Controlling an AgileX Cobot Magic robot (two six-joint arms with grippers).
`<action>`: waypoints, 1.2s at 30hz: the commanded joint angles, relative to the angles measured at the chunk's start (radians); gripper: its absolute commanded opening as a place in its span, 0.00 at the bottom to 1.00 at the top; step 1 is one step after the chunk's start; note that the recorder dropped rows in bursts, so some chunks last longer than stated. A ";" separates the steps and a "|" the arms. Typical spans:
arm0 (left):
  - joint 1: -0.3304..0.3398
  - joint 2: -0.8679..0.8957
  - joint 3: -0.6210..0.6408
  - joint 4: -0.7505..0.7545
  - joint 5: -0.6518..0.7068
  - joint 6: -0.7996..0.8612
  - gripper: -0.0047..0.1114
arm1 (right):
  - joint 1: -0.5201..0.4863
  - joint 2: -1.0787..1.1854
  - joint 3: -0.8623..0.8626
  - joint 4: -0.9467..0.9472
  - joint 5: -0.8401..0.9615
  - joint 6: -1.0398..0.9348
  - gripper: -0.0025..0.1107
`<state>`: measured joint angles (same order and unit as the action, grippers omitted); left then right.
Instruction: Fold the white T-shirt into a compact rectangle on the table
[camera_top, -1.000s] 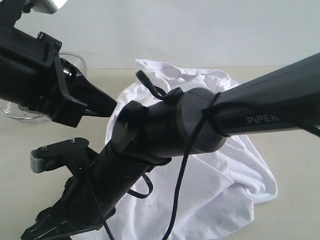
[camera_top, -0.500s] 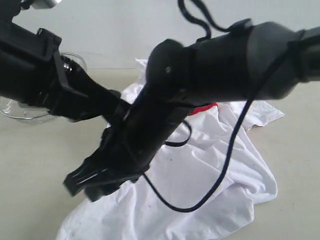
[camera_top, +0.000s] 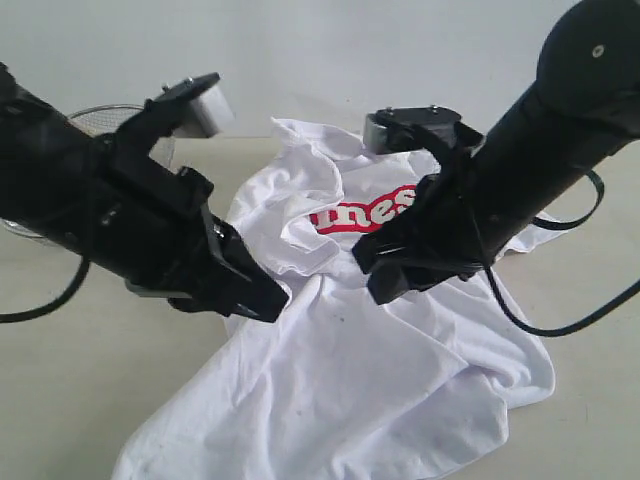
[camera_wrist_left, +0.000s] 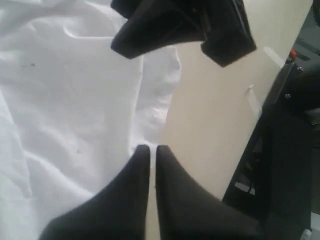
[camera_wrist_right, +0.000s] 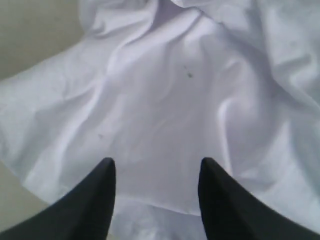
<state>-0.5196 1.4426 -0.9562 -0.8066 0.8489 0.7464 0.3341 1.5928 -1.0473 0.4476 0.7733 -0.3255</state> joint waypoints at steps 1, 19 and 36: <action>-0.021 0.084 0.004 -0.043 0.000 0.047 0.08 | -0.127 -0.013 0.032 -0.084 -0.007 0.060 0.41; -0.025 0.348 0.004 -0.042 -0.196 0.057 0.08 | -0.405 0.087 0.303 -0.005 -0.178 -0.091 0.41; -0.025 0.348 0.004 -0.039 -0.230 0.057 0.08 | -0.405 0.201 0.303 0.209 -0.179 -0.276 0.36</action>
<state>-0.5370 1.7934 -0.9537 -0.8374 0.6245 0.7961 -0.0686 1.7640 -0.7555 0.5686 0.5654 -0.5147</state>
